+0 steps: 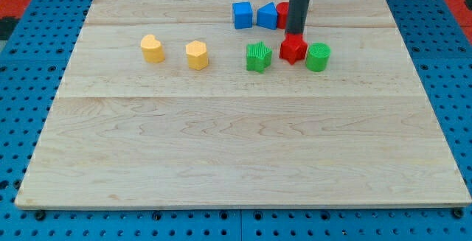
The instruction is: Move the red star at the right bottom of the board
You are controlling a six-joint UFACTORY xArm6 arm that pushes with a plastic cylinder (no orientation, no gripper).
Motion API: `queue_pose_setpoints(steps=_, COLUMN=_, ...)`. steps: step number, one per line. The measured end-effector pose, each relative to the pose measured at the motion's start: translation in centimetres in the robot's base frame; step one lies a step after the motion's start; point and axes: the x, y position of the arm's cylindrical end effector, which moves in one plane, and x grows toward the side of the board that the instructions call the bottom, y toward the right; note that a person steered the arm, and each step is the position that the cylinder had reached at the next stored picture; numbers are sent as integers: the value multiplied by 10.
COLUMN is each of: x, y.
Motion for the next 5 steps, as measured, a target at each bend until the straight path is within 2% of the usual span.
queue_pose_setpoints(steps=2, x=119, y=-7)
queue_pose_setpoints(steps=3, x=117, y=-32)
queue_pose_setpoints(steps=4, x=134, y=-63)
queue_pose_setpoints(steps=5, x=160, y=-13)
